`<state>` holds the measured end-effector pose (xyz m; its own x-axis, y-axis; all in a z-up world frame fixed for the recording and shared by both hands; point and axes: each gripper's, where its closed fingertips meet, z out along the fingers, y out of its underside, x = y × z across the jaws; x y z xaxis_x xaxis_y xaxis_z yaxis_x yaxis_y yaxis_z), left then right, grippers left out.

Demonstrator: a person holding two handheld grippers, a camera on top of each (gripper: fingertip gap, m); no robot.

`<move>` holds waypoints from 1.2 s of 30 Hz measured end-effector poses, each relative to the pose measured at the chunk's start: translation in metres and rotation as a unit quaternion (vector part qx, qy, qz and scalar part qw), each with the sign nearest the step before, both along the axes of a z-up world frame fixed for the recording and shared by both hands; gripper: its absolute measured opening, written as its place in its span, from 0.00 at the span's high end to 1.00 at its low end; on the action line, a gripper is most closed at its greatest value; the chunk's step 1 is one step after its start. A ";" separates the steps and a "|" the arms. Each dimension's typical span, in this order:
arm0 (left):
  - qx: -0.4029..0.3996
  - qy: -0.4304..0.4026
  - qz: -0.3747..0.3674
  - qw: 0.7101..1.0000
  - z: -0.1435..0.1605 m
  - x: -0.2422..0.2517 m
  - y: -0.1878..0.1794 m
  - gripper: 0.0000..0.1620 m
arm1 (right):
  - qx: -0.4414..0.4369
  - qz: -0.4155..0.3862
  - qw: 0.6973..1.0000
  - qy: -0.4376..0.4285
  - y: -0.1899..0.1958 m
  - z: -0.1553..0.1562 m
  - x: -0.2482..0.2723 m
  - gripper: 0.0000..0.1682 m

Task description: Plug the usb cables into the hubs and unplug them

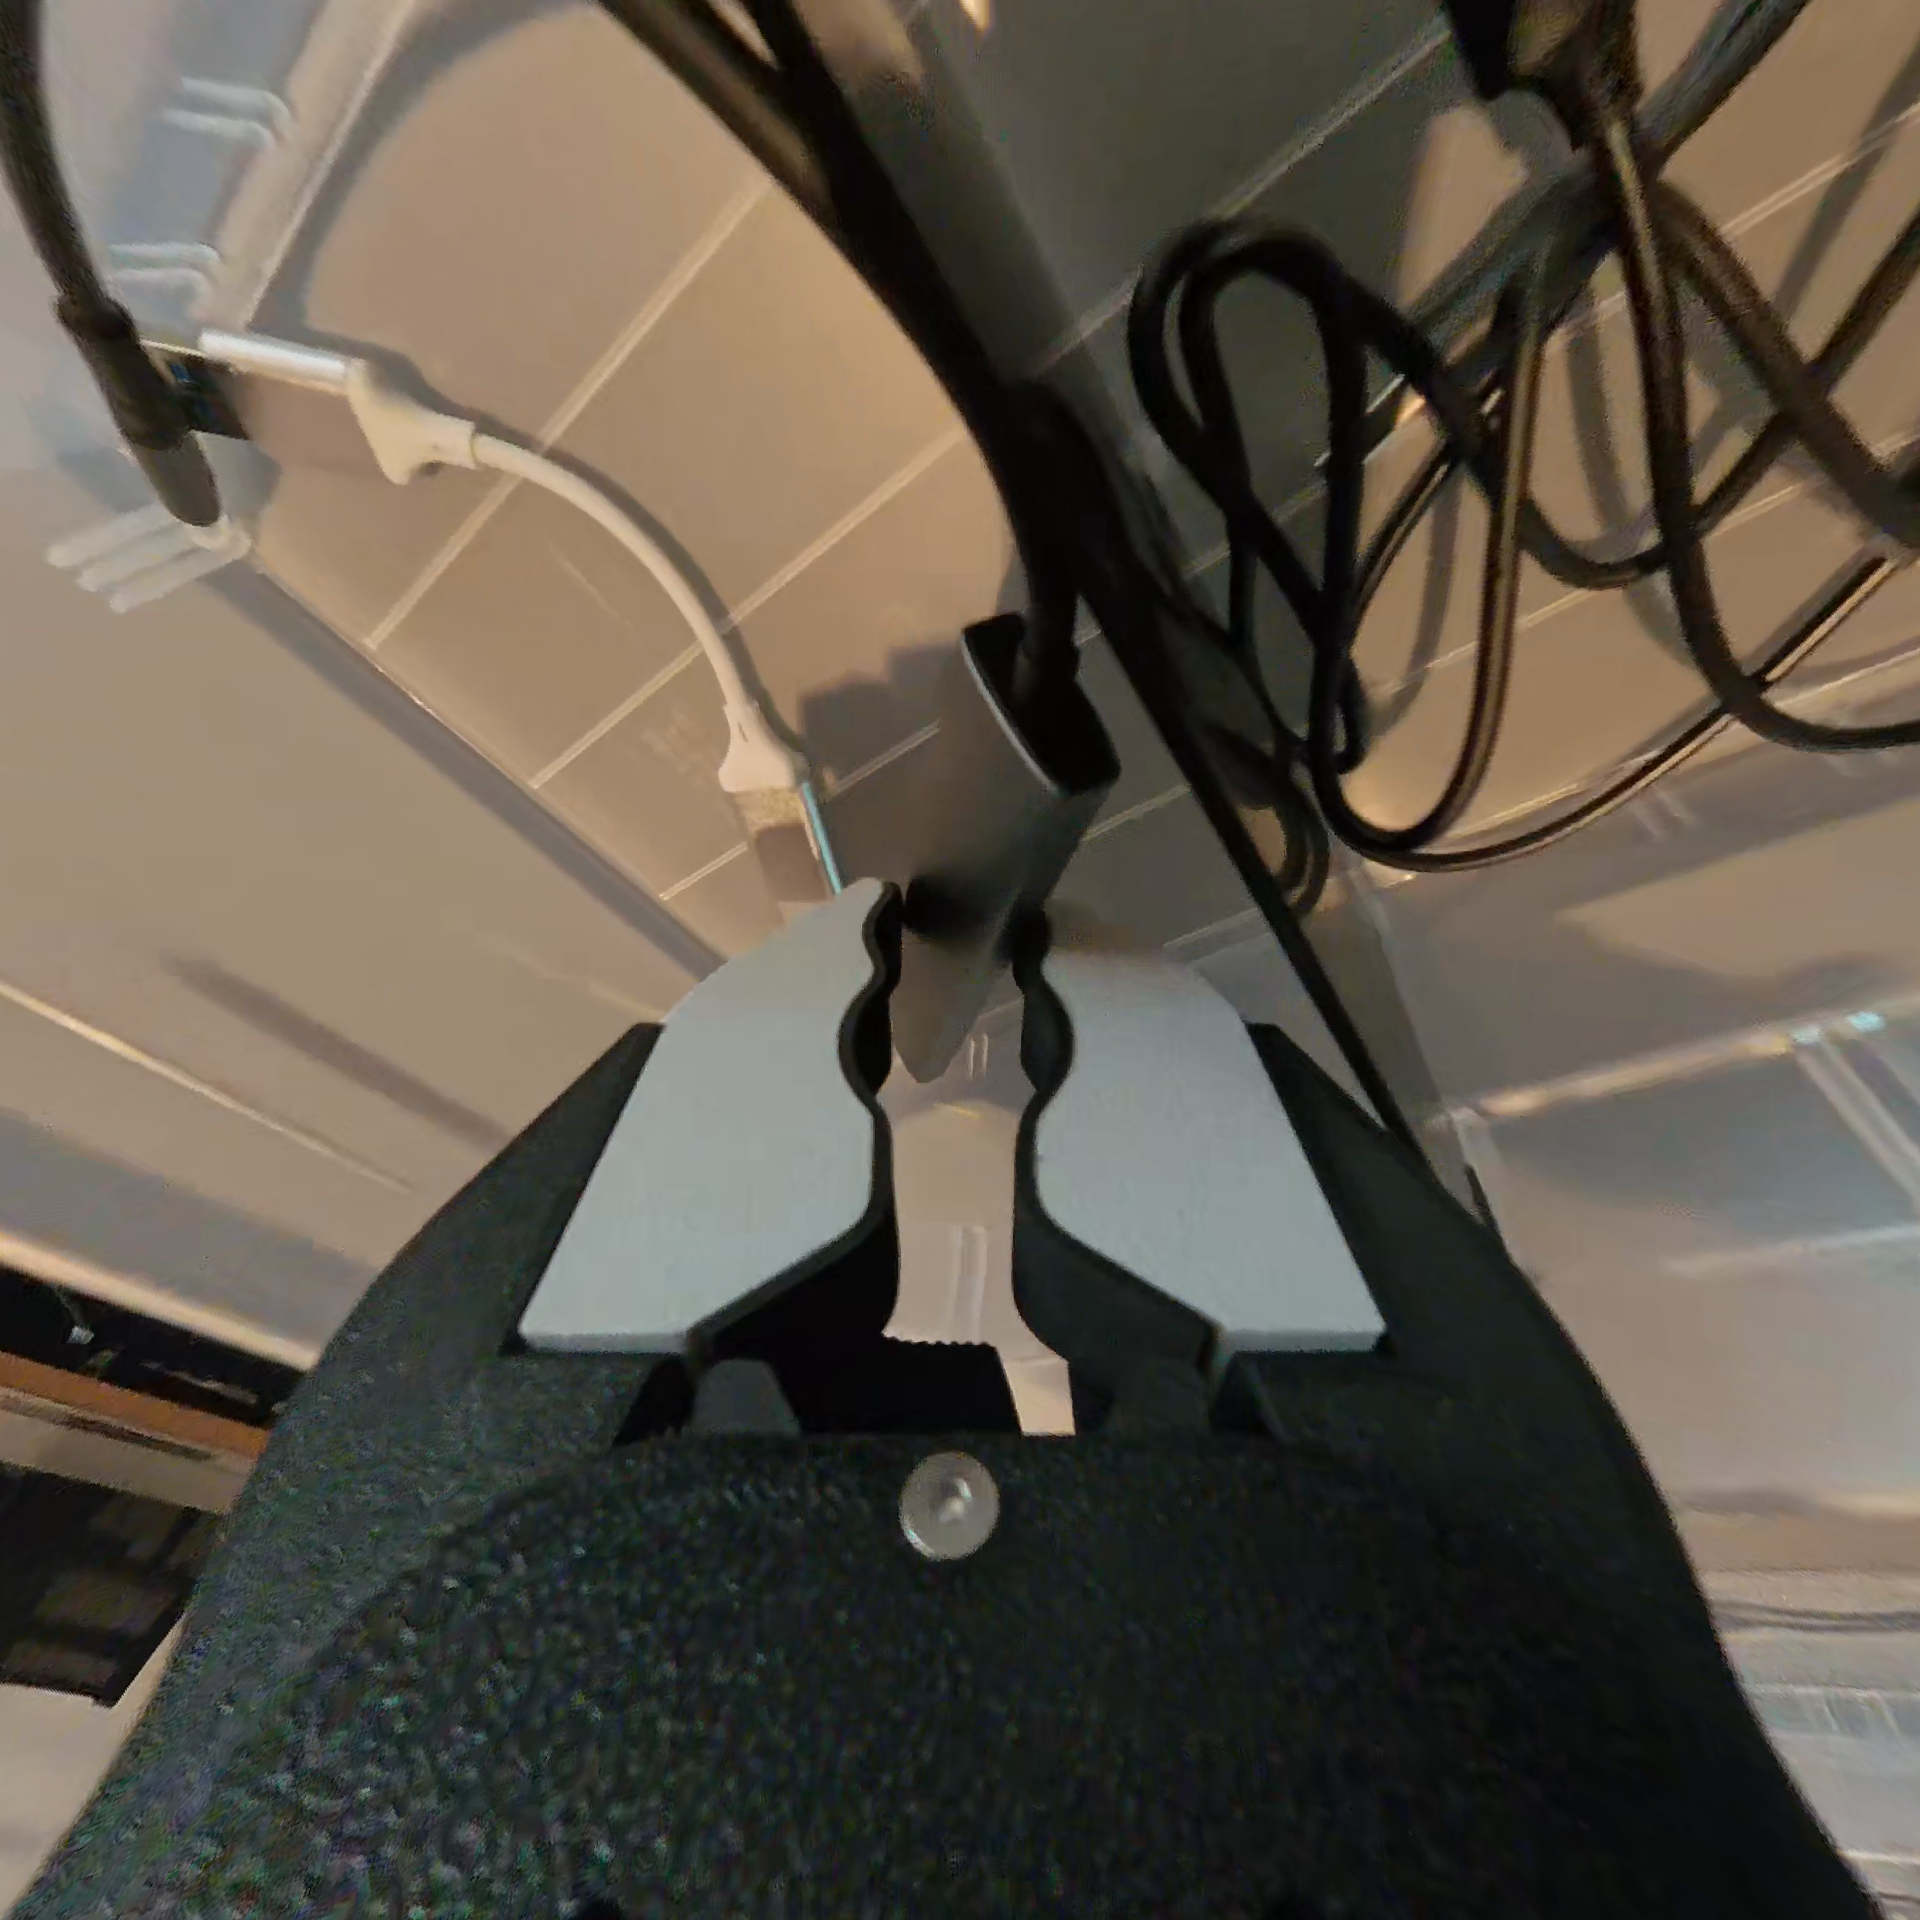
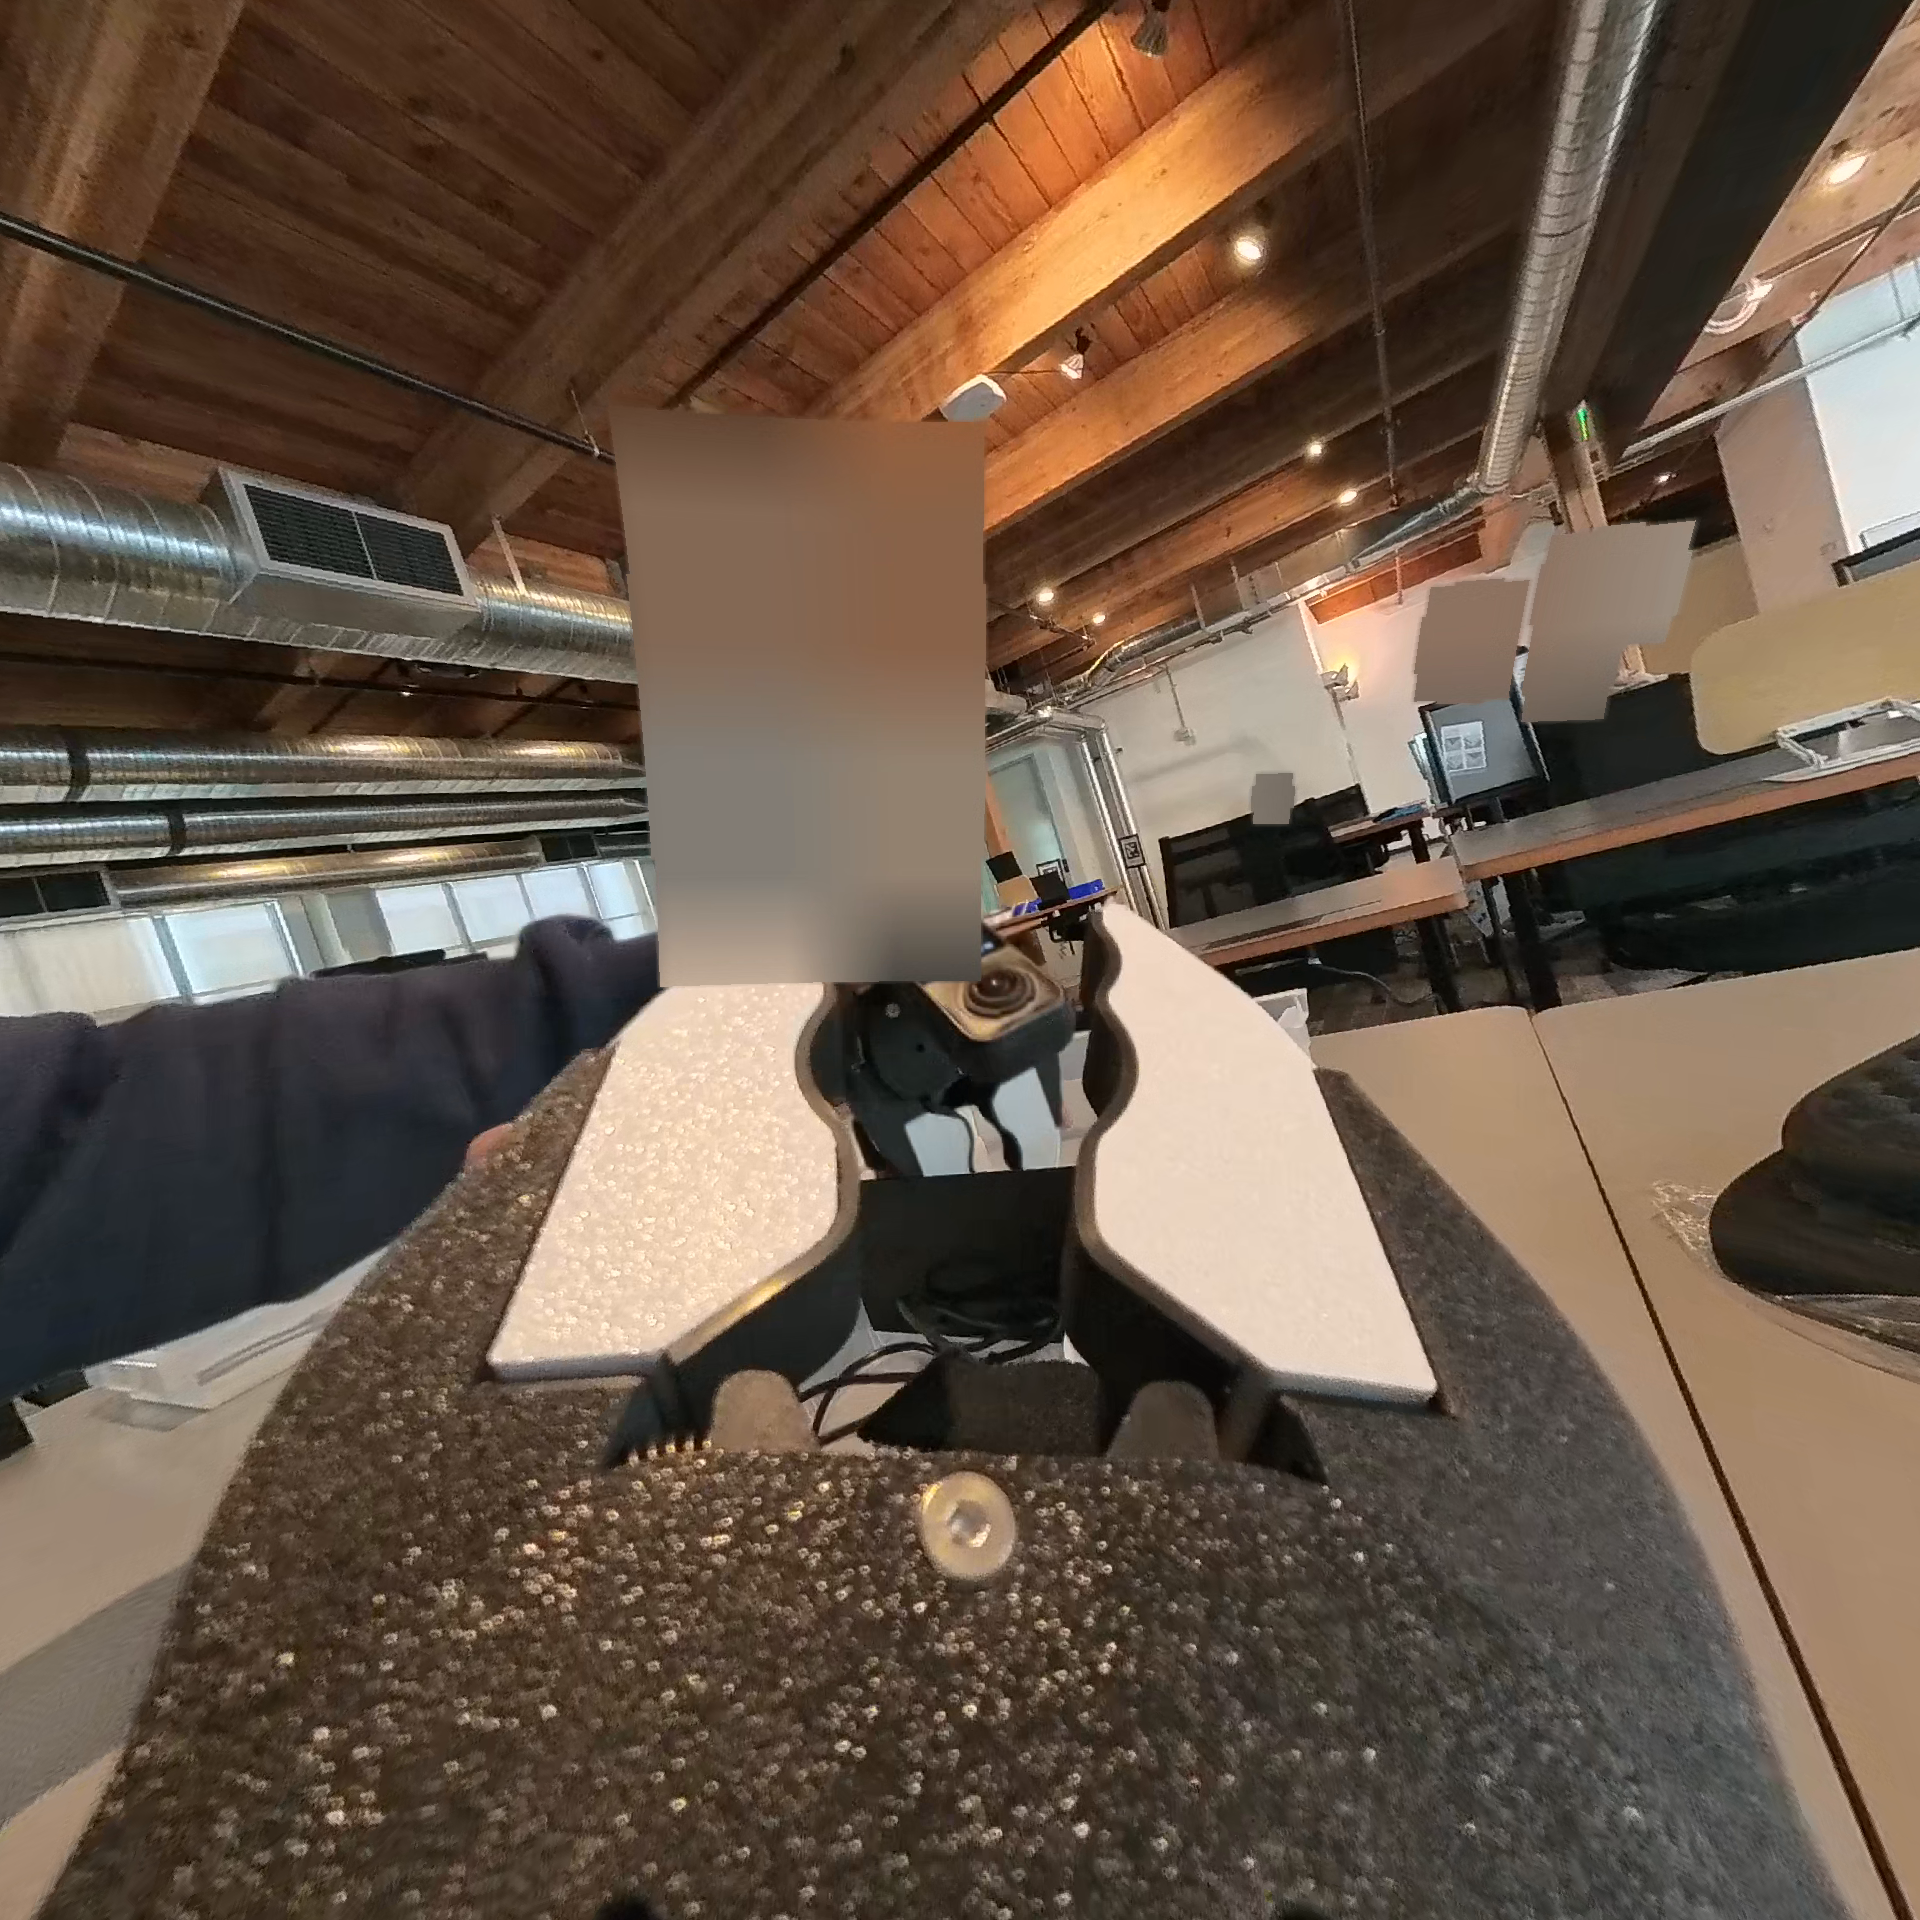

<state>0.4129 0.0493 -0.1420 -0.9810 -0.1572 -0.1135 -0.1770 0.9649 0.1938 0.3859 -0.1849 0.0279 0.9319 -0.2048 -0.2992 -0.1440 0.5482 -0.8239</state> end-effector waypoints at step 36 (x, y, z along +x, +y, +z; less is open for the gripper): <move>-0.644 -0.313 0.112 0.689 0.226 -0.131 -0.033 0.94 | -0.027 0.035 0.998 -0.039 0.026 0.012 -0.029 0.76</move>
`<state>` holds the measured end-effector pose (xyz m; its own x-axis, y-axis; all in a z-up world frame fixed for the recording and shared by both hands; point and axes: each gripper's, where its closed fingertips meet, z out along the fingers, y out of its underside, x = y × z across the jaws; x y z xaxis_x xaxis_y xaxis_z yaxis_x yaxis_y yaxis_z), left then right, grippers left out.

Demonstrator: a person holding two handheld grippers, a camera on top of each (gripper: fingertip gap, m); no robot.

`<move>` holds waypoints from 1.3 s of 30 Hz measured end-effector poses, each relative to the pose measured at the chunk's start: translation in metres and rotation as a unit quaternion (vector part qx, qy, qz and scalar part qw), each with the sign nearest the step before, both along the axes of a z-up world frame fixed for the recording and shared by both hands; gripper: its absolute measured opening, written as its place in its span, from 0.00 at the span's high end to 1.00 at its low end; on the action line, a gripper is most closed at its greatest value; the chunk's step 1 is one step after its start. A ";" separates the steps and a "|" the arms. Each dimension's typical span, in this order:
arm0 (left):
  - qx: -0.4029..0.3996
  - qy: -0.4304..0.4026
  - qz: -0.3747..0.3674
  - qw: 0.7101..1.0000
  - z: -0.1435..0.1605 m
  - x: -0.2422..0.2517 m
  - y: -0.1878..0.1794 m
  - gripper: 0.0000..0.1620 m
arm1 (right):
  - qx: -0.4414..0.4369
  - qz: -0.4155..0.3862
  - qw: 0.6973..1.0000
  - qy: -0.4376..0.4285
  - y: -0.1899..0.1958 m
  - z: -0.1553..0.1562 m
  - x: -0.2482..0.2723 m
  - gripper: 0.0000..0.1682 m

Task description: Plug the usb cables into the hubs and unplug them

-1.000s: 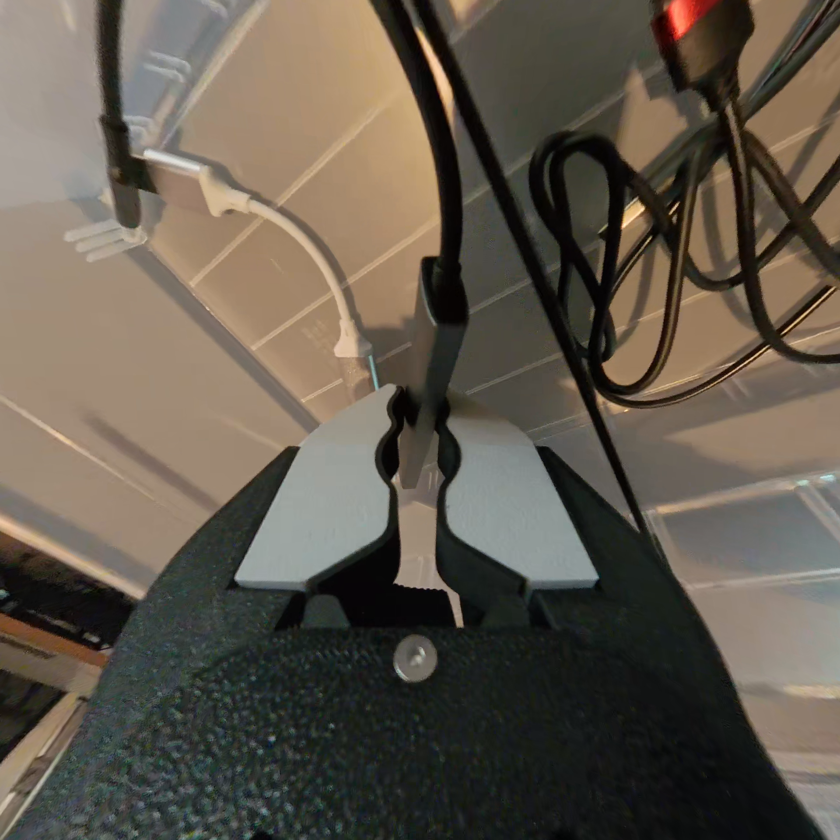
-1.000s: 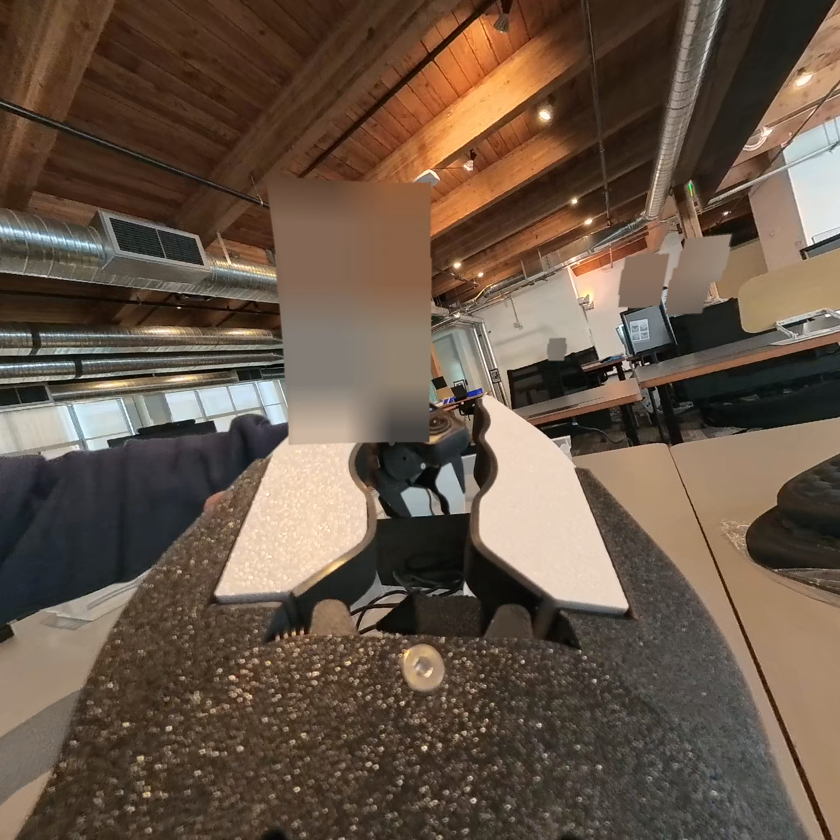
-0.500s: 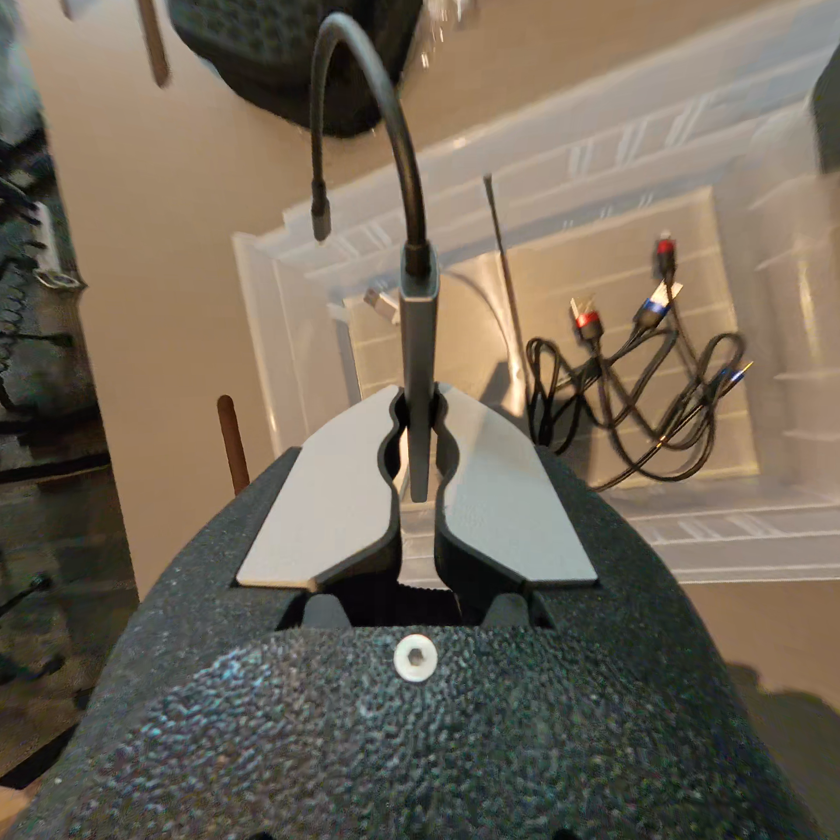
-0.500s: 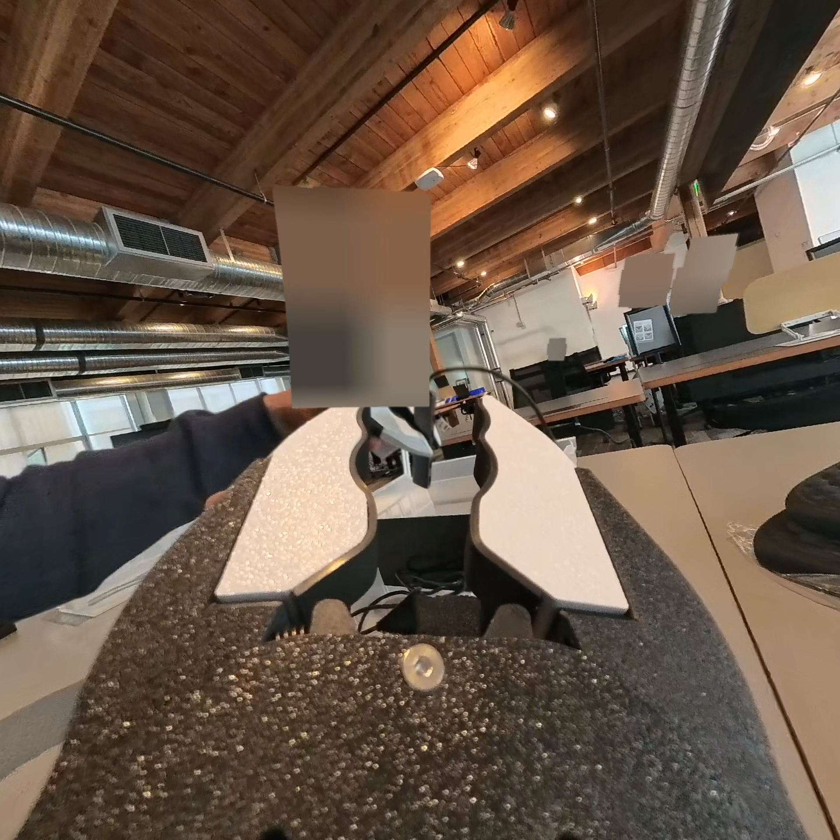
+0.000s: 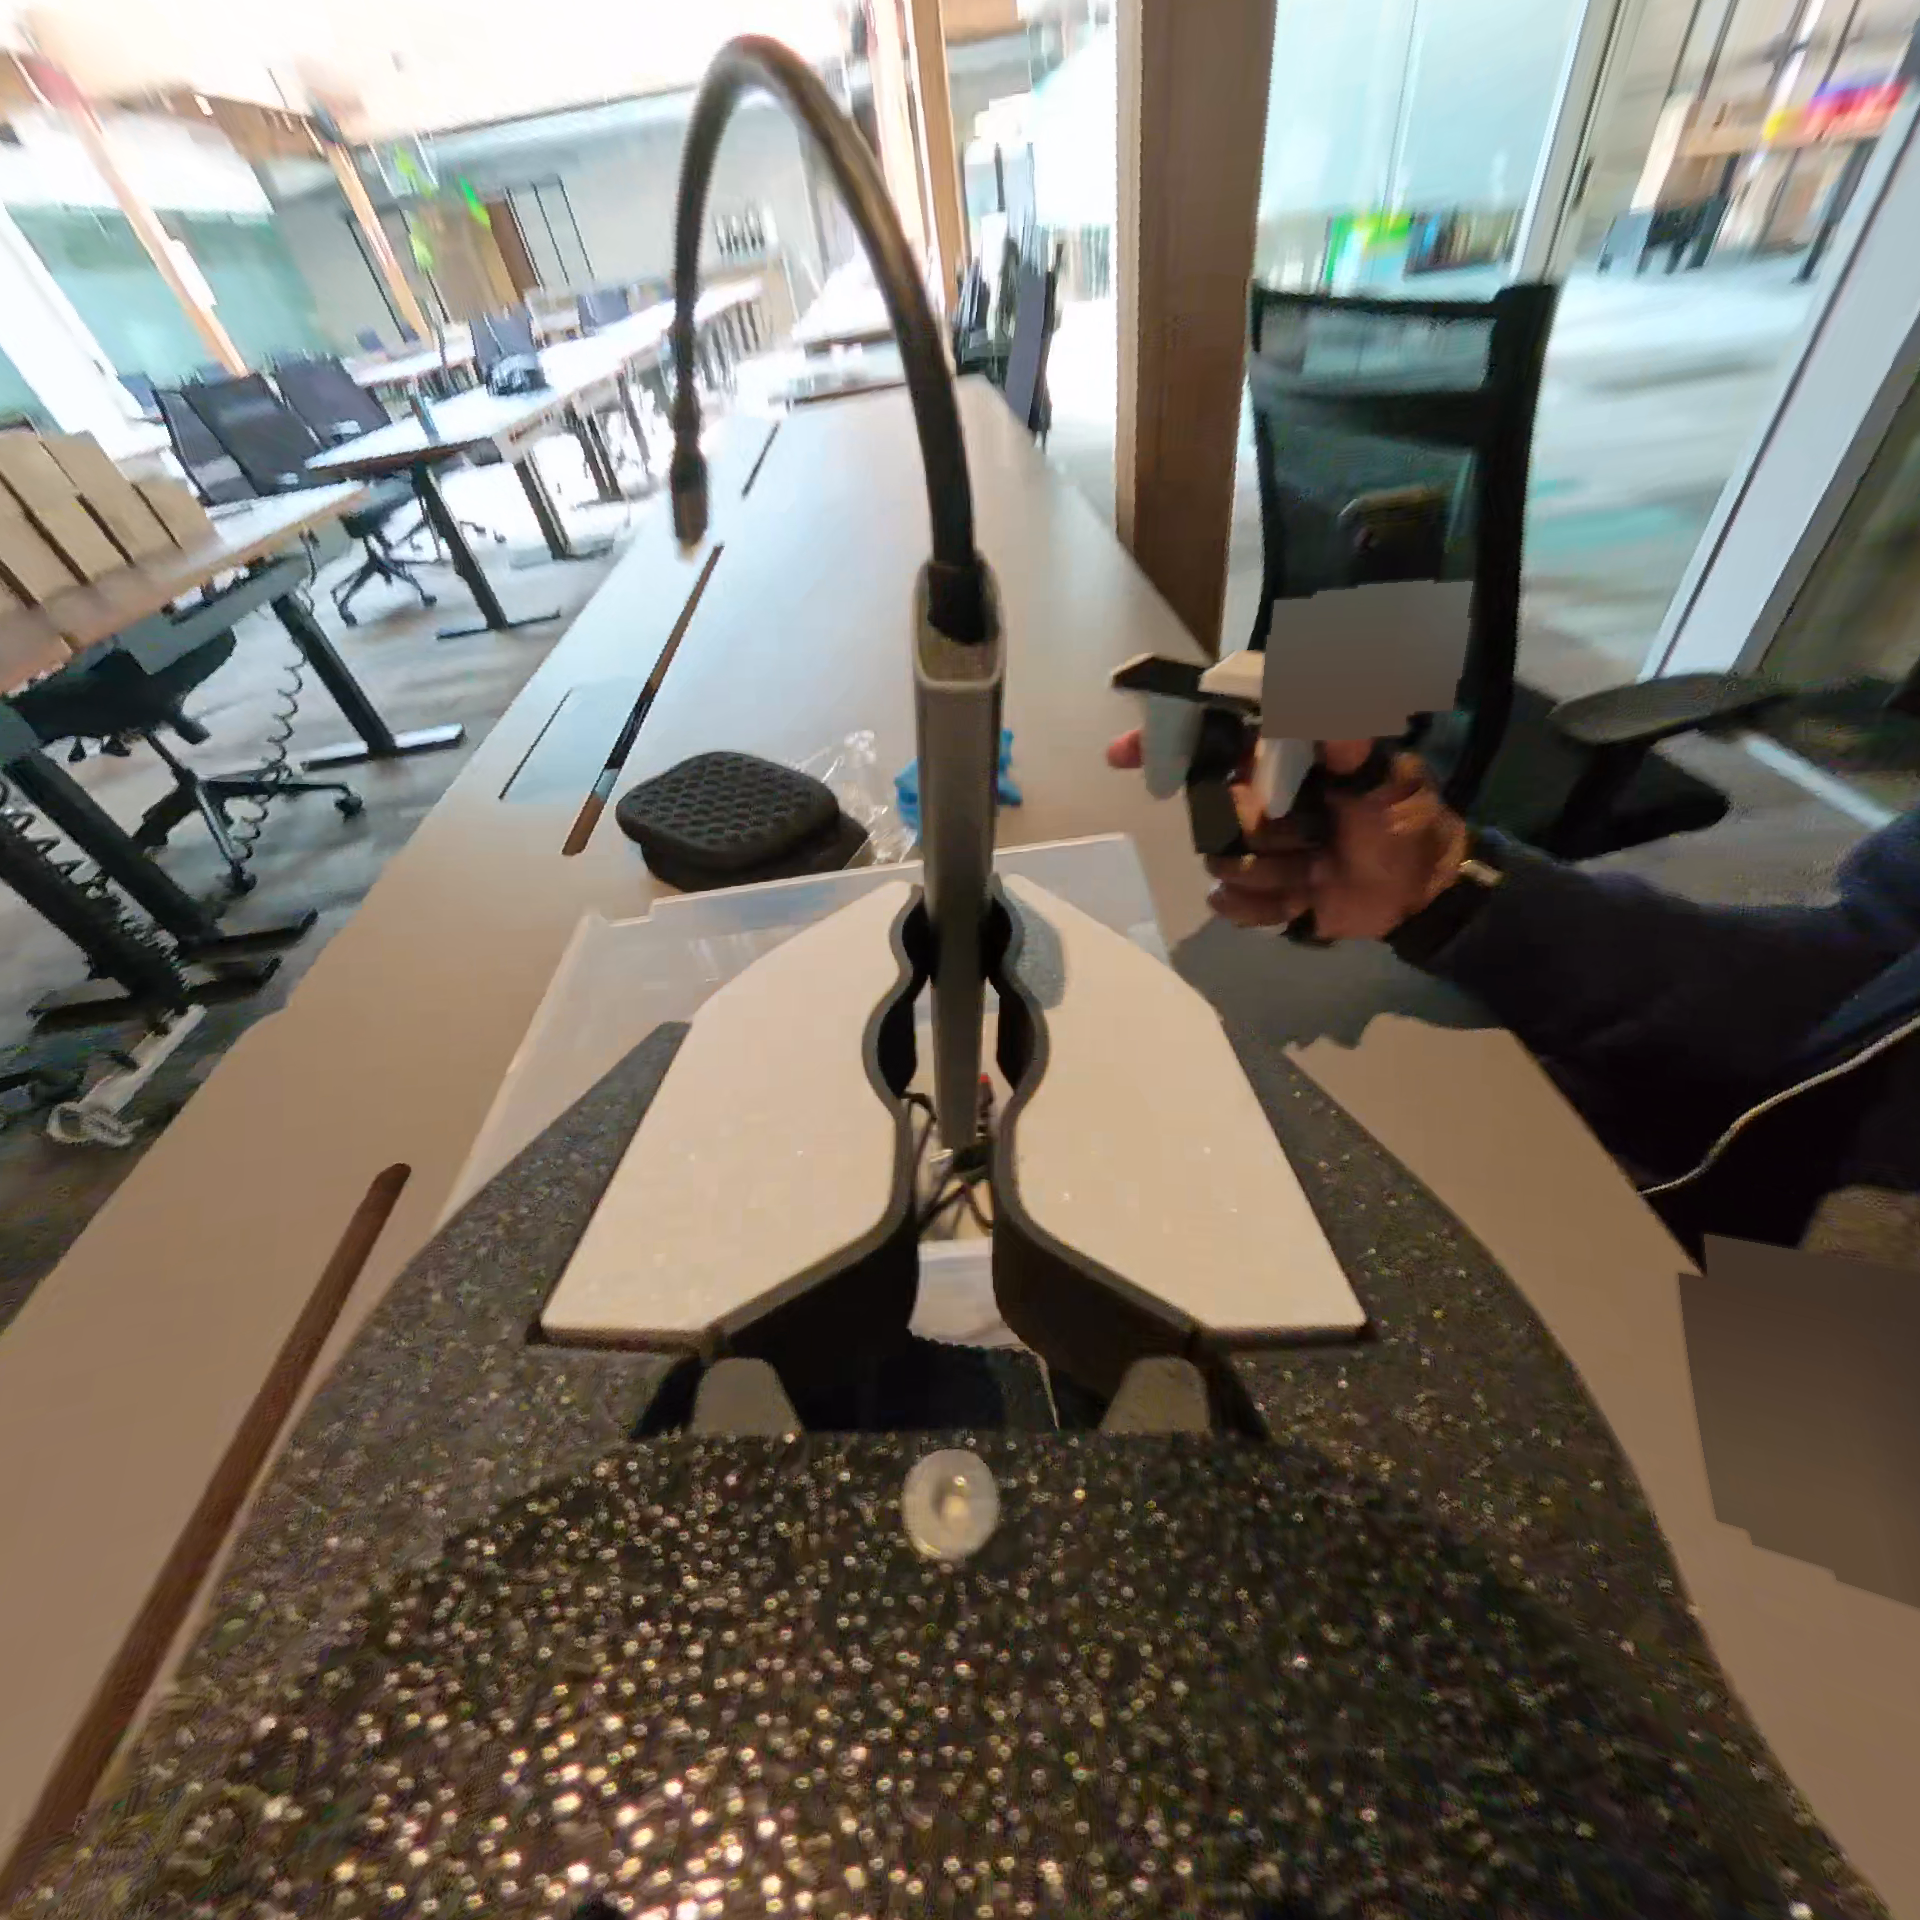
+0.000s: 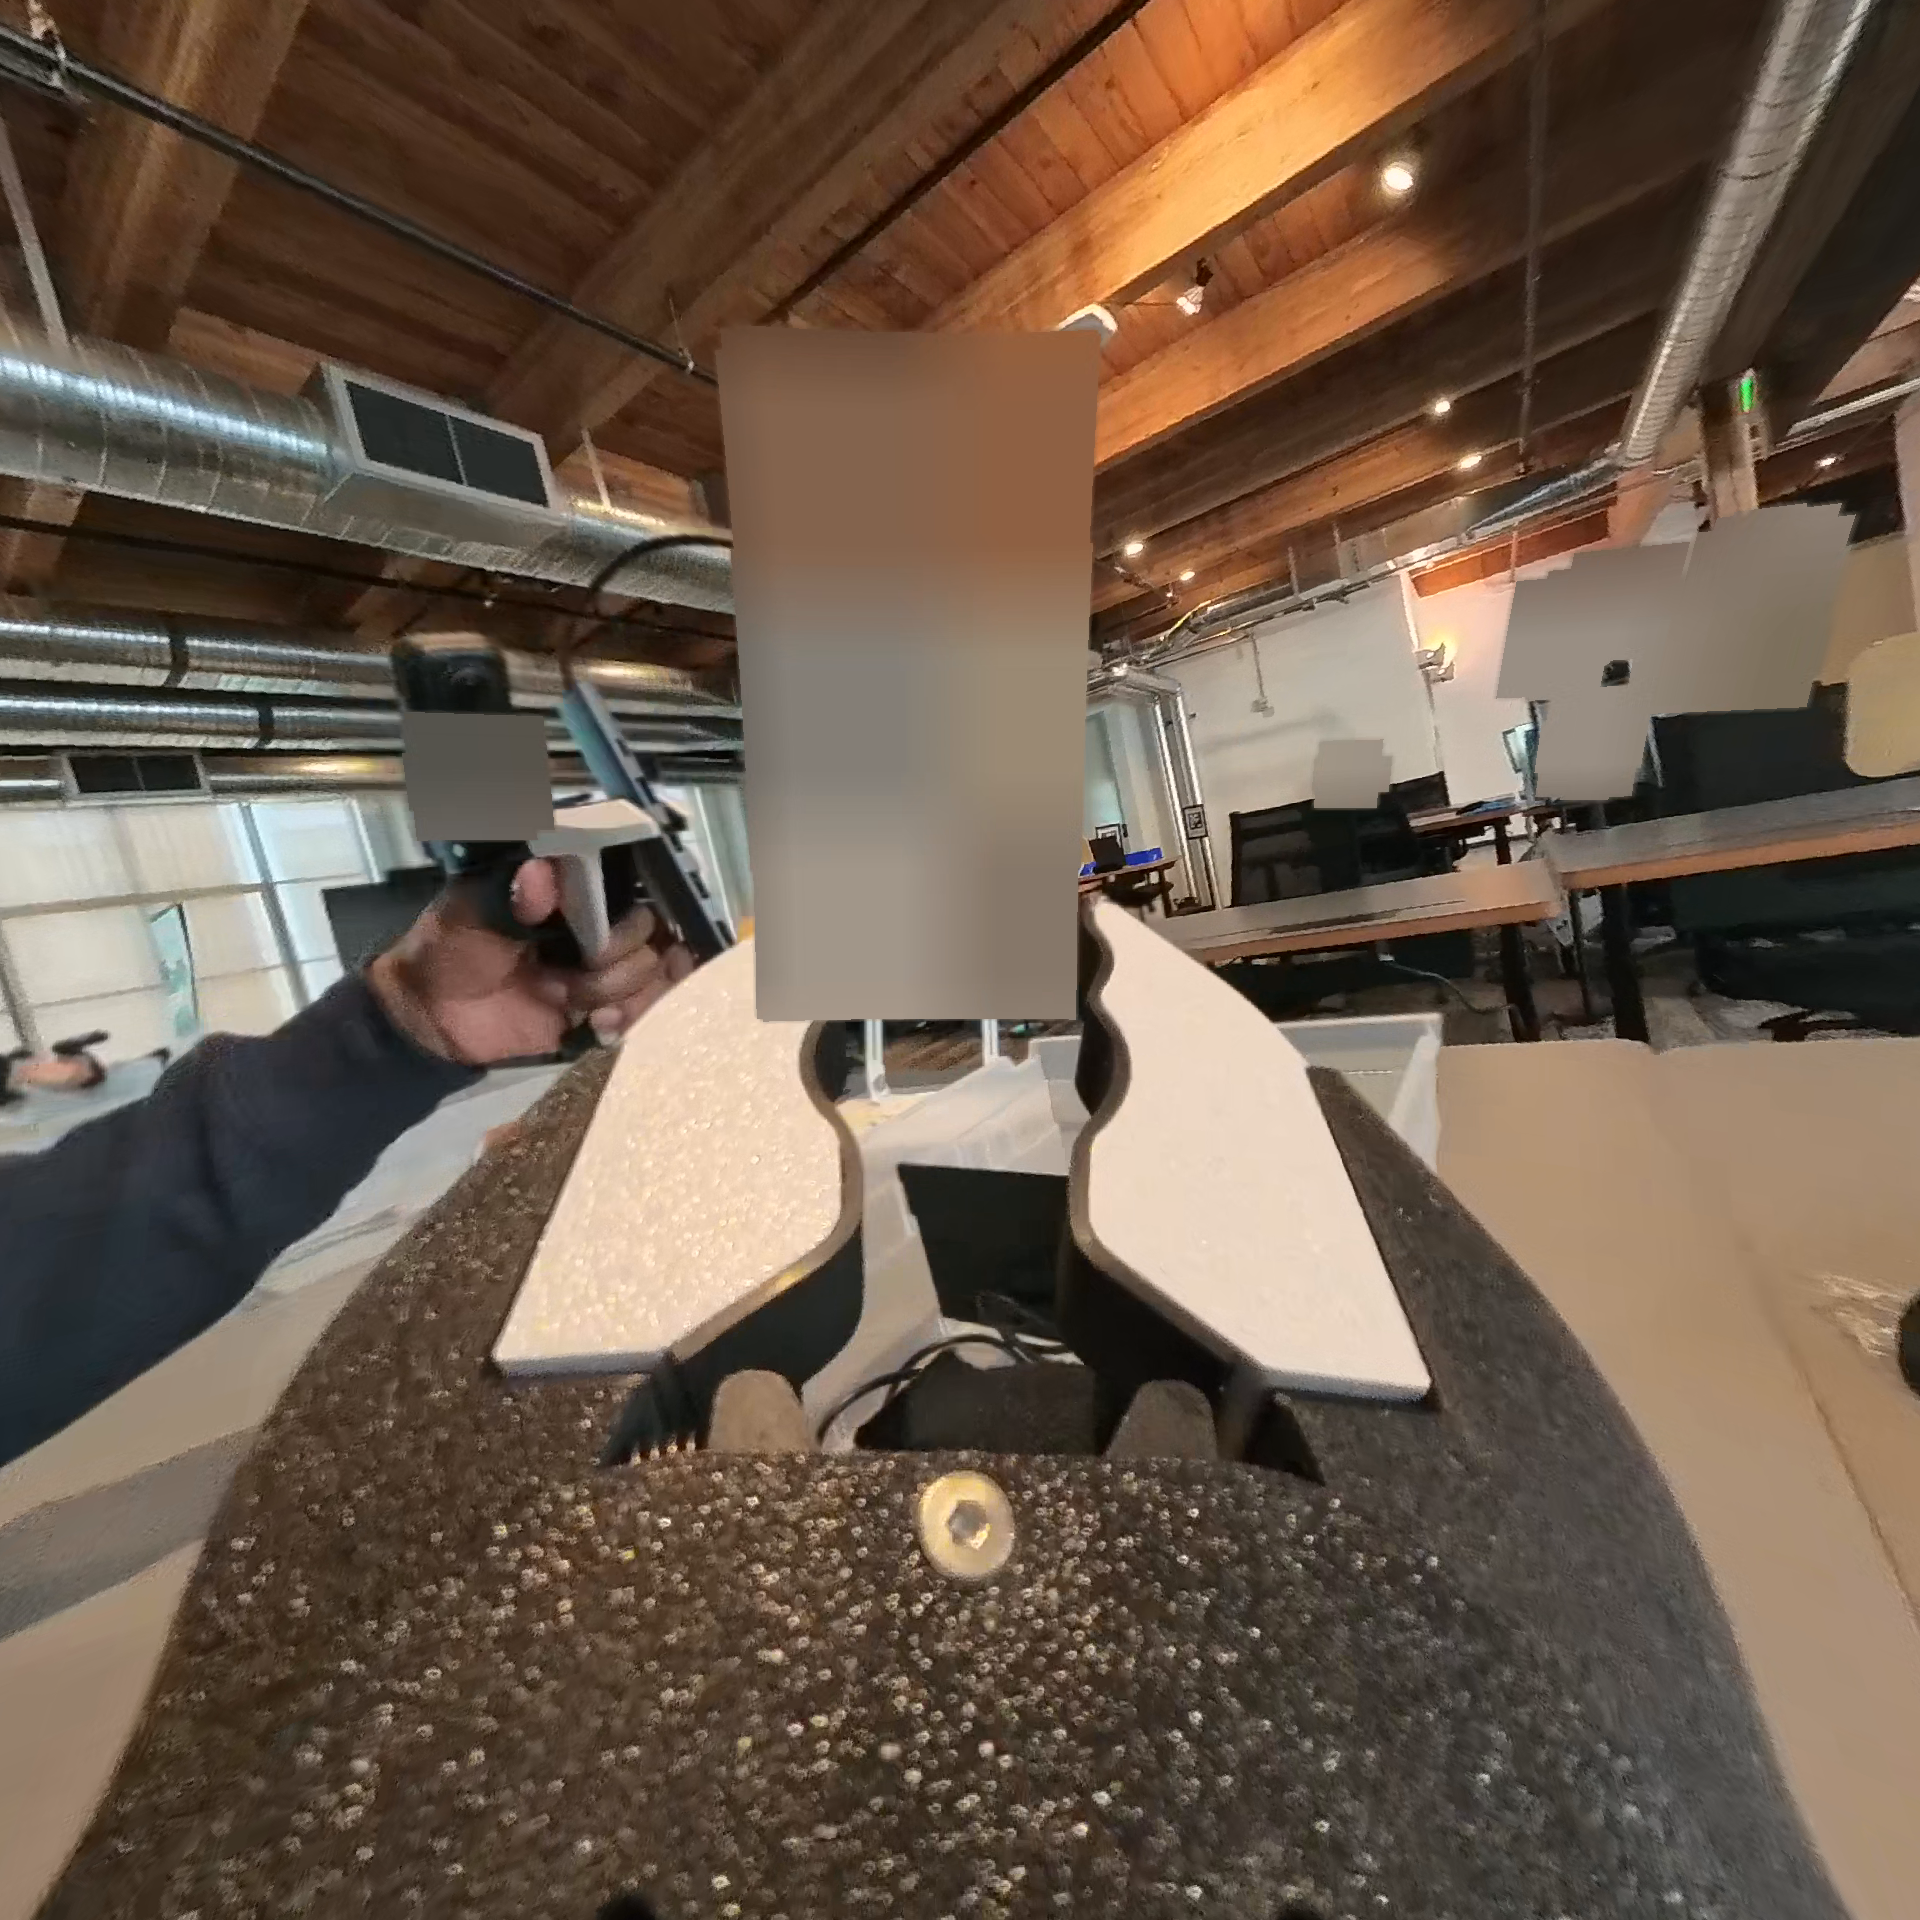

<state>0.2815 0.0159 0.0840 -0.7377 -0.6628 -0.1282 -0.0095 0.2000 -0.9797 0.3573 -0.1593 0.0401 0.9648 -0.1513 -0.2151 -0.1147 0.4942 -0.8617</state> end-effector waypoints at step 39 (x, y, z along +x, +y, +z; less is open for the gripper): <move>-0.140 -0.036 0.151 0.978 -0.102 -0.192 0.144 0.94 | -0.693 0.214 0.640 -0.253 0.047 -0.135 -0.009 0.80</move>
